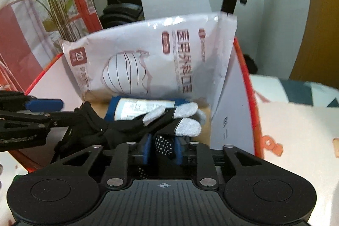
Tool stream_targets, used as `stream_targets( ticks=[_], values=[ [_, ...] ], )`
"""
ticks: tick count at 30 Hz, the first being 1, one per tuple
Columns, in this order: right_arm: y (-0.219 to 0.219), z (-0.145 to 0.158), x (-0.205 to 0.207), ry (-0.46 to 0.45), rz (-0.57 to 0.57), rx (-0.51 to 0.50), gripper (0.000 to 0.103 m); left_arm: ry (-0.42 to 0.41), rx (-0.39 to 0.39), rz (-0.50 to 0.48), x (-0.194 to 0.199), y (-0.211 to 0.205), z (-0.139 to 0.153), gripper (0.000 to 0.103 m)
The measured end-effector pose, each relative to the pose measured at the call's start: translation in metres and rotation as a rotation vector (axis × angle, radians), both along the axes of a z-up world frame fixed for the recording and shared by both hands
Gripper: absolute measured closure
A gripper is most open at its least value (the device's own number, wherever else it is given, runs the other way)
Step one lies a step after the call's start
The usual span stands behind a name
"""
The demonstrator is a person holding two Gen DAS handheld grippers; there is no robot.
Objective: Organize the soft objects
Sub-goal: 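Carry the glove into the red box and open the right gripper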
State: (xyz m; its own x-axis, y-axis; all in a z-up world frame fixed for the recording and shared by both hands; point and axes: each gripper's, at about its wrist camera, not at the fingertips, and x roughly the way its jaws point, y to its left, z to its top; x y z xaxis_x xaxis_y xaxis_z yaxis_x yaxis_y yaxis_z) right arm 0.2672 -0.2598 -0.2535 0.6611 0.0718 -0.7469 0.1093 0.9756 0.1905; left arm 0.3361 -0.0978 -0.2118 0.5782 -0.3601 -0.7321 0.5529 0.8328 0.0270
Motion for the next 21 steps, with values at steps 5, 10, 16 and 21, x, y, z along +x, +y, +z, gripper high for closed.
stream_targets(
  ticks=[5,10,16,21],
  values=[
    [0.003,0.009,-0.015,-0.075,0.015,-0.063,0.053,-0.093,-0.016,0.016,-0.018,0.004,0.015,0.021],
    [0.013,0.017,-0.035,-0.168,0.07,-0.057,0.012,-0.164,-0.06,0.028,-0.04,0.008,0.022,0.002],
    [0.02,0.024,-0.052,-0.232,0.081,-0.062,0.0,-0.227,-0.113,0.109,-0.061,0.024,0.033,0.0],
    [0.014,0.031,-0.069,-0.276,0.037,0.013,0.0,-0.261,-0.141,0.198,-0.079,0.043,0.041,0.0]
  ],
)
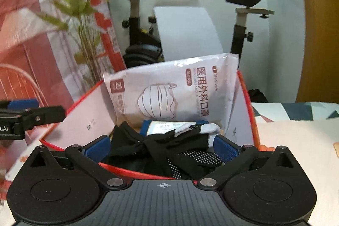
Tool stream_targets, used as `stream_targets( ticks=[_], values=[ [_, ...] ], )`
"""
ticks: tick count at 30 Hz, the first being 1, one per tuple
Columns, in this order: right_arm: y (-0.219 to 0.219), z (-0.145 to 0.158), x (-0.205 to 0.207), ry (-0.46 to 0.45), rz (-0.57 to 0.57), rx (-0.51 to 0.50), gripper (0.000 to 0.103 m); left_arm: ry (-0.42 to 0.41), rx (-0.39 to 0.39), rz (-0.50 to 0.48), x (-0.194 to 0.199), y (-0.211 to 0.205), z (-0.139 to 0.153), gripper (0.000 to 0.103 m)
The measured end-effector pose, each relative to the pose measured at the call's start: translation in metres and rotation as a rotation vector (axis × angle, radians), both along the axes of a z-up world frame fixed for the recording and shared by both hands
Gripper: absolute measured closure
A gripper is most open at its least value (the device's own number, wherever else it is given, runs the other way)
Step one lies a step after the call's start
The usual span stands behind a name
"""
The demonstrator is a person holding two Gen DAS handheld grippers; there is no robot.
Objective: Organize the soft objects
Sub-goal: 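Carry the glove into the red box and open the right gripper, then move the left tool down to the green tasselled pouch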
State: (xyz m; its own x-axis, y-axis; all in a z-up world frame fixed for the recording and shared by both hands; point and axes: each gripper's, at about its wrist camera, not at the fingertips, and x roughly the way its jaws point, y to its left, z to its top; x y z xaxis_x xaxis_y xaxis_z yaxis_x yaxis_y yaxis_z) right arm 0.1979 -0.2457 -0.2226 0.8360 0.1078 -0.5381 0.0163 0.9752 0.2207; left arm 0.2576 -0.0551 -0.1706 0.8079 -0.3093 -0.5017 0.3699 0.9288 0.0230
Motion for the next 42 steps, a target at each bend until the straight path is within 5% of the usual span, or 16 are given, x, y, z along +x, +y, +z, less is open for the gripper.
stream_targets(
  ticks=[5,18,29,42],
  values=[
    [-0.002,0.004,-0.027,-0.077,-0.057,0.043,0.0,0.03,-0.05,0.032,-0.019,0.024,-0.003,0.0],
    [0.003,-0.003,-0.082,-0.167,-0.153,0.049,0.0,0.149,0.021,0.15,-0.05,0.084,-0.045,0.0],
    [0.022,-0.03,-0.097,-0.064,-0.107,0.005,0.0,0.241,-0.041,0.227,-0.038,0.109,-0.068,0.007],
    [0.048,-0.056,-0.088,0.087,-0.018,-0.042,0.0,0.325,-0.094,0.206,-0.034,0.102,-0.087,0.015]
  ],
)
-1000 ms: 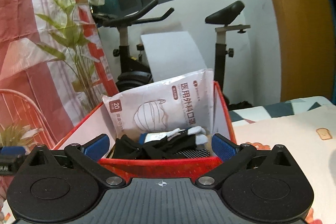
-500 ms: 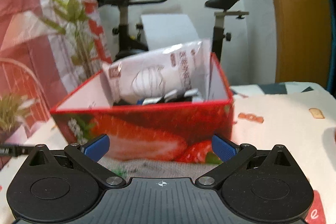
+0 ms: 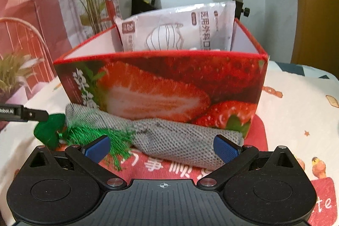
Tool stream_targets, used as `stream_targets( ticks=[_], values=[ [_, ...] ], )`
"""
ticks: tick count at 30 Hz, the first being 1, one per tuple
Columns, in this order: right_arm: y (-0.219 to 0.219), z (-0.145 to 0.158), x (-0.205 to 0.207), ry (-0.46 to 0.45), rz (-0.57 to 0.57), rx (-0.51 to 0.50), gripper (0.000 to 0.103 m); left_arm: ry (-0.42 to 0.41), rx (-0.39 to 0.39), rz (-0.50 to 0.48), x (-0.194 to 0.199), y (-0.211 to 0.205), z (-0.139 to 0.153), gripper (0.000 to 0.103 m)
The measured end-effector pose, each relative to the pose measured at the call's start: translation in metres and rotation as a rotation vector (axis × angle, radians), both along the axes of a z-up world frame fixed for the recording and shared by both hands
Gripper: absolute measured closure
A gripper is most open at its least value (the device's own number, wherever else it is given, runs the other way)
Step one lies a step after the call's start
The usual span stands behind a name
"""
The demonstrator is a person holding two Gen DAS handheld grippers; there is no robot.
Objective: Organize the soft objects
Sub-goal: 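Move the left tool down to the green tasselled pouch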
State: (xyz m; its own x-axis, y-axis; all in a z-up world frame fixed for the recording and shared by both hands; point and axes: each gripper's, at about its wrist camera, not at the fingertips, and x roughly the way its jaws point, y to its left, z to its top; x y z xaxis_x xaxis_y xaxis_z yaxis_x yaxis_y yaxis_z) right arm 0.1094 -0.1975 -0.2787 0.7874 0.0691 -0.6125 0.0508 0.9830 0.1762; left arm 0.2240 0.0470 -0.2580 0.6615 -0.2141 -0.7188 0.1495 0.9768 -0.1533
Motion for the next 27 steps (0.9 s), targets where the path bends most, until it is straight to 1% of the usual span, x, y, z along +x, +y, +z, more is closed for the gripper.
stream_targets(
  ticks=[4,6,8,11,17,20,22,27],
  values=[
    [-0.001,-0.004,0.003,0.041,0.003,-0.007,0.0,0.027,-0.07,-0.015,0.002,-0.001,-0.006,0.032],
    [-0.002,-0.006,0.002,0.047,0.006,0.01,0.0,0.045,-0.104,-0.02,0.004,-0.001,-0.01,0.036],
    [-0.001,-0.007,0.002,0.049,0.013,0.01,0.001,0.057,-0.126,-0.02,0.004,-0.003,-0.014,0.037],
    [0.0,-0.007,0.002,0.048,0.028,0.012,0.001,0.054,-0.116,-0.022,0.003,-0.007,-0.015,0.038],
    [0.001,-0.008,0.002,0.057,0.042,0.024,0.004,0.048,-0.14,-0.046,0.002,-0.011,-0.011,0.042],
    [0.001,-0.009,0.002,0.061,0.055,0.026,0.006,0.057,-0.173,-0.077,0.001,-0.016,-0.01,0.044],
    [0.003,-0.009,0.001,0.063,0.066,0.027,0.009,0.069,-0.204,-0.106,-0.001,-0.021,-0.01,0.049],
    [0.009,-0.007,0.0,0.057,0.101,0.019,0.017,0.106,-0.241,-0.195,-0.005,-0.044,-0.013,0.05]
  ],
)
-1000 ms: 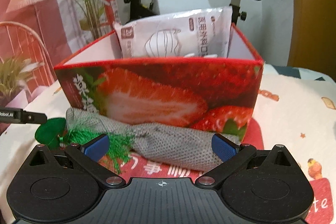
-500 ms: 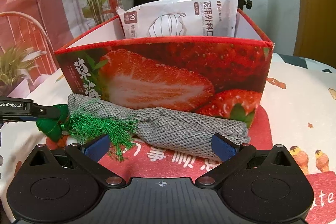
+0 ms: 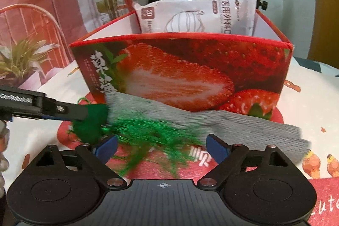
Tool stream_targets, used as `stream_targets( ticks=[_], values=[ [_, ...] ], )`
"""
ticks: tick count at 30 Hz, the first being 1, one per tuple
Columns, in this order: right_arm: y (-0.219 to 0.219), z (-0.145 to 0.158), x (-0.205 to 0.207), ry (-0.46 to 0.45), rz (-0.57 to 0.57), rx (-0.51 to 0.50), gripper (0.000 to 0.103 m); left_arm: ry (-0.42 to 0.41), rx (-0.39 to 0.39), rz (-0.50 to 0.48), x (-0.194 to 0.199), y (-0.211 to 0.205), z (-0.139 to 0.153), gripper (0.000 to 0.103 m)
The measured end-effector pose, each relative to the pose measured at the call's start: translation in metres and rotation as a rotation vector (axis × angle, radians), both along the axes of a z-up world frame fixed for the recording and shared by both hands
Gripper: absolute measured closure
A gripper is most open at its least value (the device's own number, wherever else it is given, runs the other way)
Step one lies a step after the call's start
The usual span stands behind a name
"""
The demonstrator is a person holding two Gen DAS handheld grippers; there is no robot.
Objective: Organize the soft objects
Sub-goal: 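Move the left tool down to the green tasselled pouch, then grasp the green pouch with the left gripper and lift it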
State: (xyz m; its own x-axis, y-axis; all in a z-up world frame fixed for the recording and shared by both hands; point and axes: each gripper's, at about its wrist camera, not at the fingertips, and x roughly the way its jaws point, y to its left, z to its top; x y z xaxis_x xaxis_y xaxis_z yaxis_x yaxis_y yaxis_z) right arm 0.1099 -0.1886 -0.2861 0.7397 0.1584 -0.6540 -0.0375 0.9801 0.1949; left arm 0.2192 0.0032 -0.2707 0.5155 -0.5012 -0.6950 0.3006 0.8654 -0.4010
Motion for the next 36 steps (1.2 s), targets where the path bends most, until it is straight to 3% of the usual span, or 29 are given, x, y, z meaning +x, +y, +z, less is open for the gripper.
stream_targets(
  ticks=[8,13,20,29,36],
  values=[
    [0.013,0.008,-0.004,-0.034,0.075,-0.026,0.028,0.021,-0.052,-0.093,-0.006,-0.021,-0.005,0.051],
    [0.023,0.01,-0.004,-0.041,0.124,-0.048,0.036,0.013,-0.059,-0.061,0.001,-0.008,-0.001,0.051],
    [0.043,0.01,-0.005,-0.049,0.209,-0.083,0.039,0.007,-0.04,-0.019,0.018,0.008,-0.002,0.051],
    [0.065,0.015,-0.006,-0.08,0.3,-0.14,0.051,0.111,-0.172,-0.042,0.043,0.013,-0.028,0.051],
    [0.064,0.004,0.003,-0.024,0.308,-0.109,0.059,0.16,-0.265,-0.082,0.036,0.003,-0.04,0.051]
  ],
)
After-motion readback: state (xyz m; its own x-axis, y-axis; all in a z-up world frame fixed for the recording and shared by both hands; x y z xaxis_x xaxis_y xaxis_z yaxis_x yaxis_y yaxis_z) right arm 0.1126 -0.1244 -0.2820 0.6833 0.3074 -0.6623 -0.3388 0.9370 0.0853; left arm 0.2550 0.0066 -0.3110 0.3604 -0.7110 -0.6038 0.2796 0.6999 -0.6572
